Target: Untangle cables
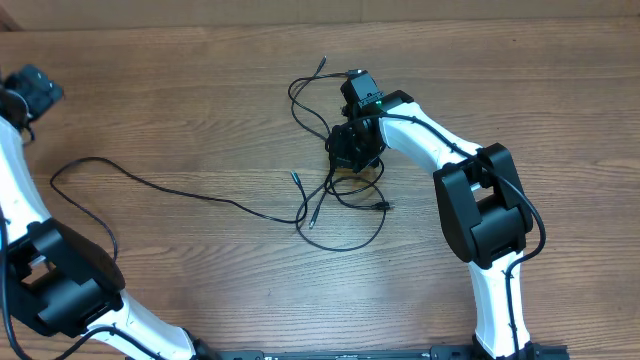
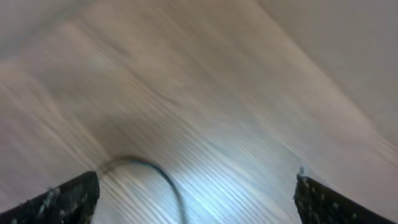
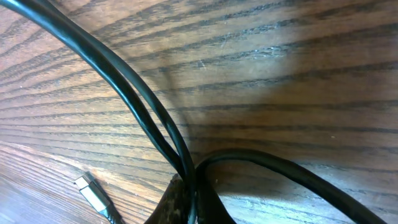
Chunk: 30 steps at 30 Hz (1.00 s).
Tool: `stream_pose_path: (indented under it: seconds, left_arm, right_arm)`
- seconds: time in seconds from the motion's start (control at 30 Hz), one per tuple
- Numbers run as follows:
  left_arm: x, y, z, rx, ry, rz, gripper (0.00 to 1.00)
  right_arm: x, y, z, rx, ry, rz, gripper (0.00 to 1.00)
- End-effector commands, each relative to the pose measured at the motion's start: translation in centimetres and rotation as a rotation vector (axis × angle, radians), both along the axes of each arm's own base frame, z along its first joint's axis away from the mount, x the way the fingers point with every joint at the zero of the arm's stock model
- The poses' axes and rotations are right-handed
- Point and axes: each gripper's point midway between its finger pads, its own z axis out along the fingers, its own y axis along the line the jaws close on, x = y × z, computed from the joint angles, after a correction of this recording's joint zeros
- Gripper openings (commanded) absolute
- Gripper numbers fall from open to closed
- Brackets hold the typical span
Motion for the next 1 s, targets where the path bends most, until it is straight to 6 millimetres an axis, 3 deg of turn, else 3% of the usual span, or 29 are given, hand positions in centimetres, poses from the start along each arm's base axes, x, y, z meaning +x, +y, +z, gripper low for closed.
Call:
stream_pose_path:
  seconds: [0.0, 0.07, 0.23, 0.47, 0.6, 0.8, 0.97]
  left_arm:
    - [1.1, -6.0, 1.7, -0.215, -0.083, -0.207, 0.98]
    - [0.1, -8.8, 0.5, -0.326, -0.025, -0.244, 0.94]
    - [-2.3, -15.1, -3.8, -0.519, 0.179, -0.226, 0.94]
    - [-5.4, -25.1, -10.1, -0.612, 0.429, -0.372, 0.98]
    - [-8.2, -29.8, -12.6, -0.640, 0.566, -0.448, 0.94]
    - [-12.7, -34.1, -13.8, -0.680, 0.758, -0.487, 0.89]
    - [-13.9, -35.3, -14.0, -0.688, 0.816, -0.467, 0.87]
  right_arm:
    - [-2.4, -2.5, -6.0, -0.152, 0.091, 0.003, 0.04]
    - [-2.4, -2.5, -6.0, -0.151, 0.090, 0.003, 0.04]
    - [-2.4, -2.4, -6.0, -0.152, 0.089, 0.006, 0.05]
    - [-2.4, -2.3, -6.0, -0.150, 0.086, 0.005, 0.05]
    - [-2.4, -2.3, -6.0, -0.151, 0.087, 0.006, 0.05]
    - [-2.4, -2.4, -6.0, -0.151, 0.088, 0.009, 0.05]
    - [-2.5, -2.4, -6.0, -0.151, 0.089, 0.009, 0.05]
